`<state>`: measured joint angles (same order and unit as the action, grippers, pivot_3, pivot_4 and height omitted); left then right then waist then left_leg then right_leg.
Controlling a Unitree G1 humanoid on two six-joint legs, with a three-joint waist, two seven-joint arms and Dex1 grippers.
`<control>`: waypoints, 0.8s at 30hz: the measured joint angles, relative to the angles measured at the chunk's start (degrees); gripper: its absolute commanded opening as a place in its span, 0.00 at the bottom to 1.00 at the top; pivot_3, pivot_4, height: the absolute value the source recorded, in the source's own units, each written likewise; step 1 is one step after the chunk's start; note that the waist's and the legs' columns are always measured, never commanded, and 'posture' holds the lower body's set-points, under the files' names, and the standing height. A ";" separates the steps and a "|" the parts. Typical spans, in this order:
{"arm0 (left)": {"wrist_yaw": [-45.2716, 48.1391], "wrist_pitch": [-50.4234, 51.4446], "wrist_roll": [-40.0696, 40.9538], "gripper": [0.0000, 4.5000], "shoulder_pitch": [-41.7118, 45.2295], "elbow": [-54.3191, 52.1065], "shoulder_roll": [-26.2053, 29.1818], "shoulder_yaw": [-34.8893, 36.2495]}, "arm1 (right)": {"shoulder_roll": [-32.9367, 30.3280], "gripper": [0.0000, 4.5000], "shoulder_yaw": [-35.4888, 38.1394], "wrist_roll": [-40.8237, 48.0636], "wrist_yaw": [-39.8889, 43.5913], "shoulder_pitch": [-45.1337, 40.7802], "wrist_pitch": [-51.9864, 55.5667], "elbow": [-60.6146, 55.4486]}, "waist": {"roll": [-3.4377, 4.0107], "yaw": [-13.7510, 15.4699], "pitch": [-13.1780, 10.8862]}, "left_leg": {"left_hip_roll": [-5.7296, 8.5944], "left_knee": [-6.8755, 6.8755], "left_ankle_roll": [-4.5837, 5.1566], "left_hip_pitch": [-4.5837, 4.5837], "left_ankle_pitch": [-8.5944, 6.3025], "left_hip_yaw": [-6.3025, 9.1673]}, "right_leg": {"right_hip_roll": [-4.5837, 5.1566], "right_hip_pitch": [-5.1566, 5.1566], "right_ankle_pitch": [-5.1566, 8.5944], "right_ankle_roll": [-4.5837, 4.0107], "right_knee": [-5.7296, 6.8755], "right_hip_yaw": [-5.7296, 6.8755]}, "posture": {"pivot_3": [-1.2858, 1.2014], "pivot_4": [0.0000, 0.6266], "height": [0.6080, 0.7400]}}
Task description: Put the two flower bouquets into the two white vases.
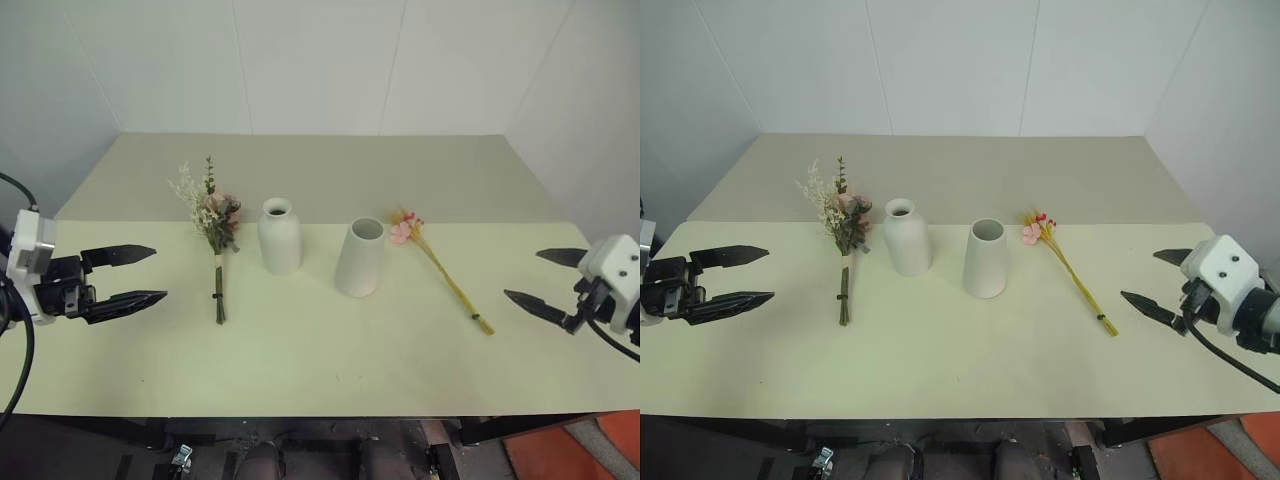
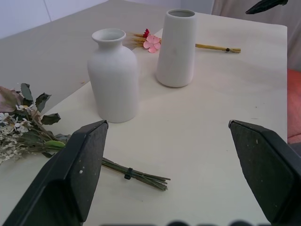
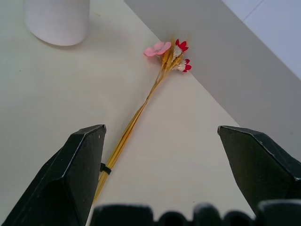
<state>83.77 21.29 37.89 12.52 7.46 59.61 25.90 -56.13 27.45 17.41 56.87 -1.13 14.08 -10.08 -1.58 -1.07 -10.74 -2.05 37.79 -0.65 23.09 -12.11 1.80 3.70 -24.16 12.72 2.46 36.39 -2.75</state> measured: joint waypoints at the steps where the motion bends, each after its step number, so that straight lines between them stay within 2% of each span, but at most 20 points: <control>1: -0.01 0.00 0.00 0.99 0.00 0.00 0.00 0.00 | 0.00 1.00 0.00 0.28 0.03 0.00 0.11 -0.22 | 0.00 0.00 0.00 | -0.01 0.00 0.00 -0.01 0.00 -0.01 | -0.01 0.00 0.00 0.00 0.01 -0.01 | 0.52 0.24 1.00; 12: -0.09 0.07 0.01 0.99 0.01 -0.01 0.01 0.01 | 0.00 1.00 -0.05 -0.19 -0.38 -0.02 0.13 -0.63 | 0.00 0.02 0.00 | -0.02 0.00 0.00 -0.02 0.00 -0.08 | -0.03 -0.03 -0.01 -0.01 0.04 -0.09 | 0.52 0.24 1.00; 16: -0.34 0.08 0.03 0.99 0.00 -0.23 0.01 0.16 | -0.01 1.00 -0.43 0.34 -0.08 -2.80 0.42 0.33 | -0.01 -0.06 0.00 | -0.02 0.01 0.00 -0.11 0.00 -0.21 | -0.05 -0.05 -0.01 -0.01 0.16 -0.24 | 0.52 0.24 1.00; 21: -0.60 0.08 0.22 0.99 -0.30 -0.54 0.01 0.35 | 0.00 1.00 -0.56 3.49 -0.17 -5.34 3.32 1.52 | -0.01 -0.02 0.00 | -0.10 0.00 0.00 -0.22 0.00 -0.28 | -0.19 -0.07 0.01 -0.03 0.31 -0.40 | 0.52 0.24 1.00; 24: -0.80 0.09 0.41 0.99 -0.81 -0.83 0.01 0.71 | -0.22 1.00 -3.53 2.67 -2.49 -6.28 7.67 1.22 | -0.01 -0.02 0.00 | -0.13 0.01 0.00 -0.23 0.00 -0.33 | -0.22 -0.12 0.03 -0.08 0.36 -0.47 | 0.52 0.24 1.00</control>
<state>82.96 21.38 38.29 11.71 6.63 59.62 26.62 -56.35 23.92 20.08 54.38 -7.42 21.76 -8.87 -1.59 -1.10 -10.74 -2.18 37.79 -0.65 22.85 -12.11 1.47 3.48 -24.28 12.74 2.38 36.74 -3.22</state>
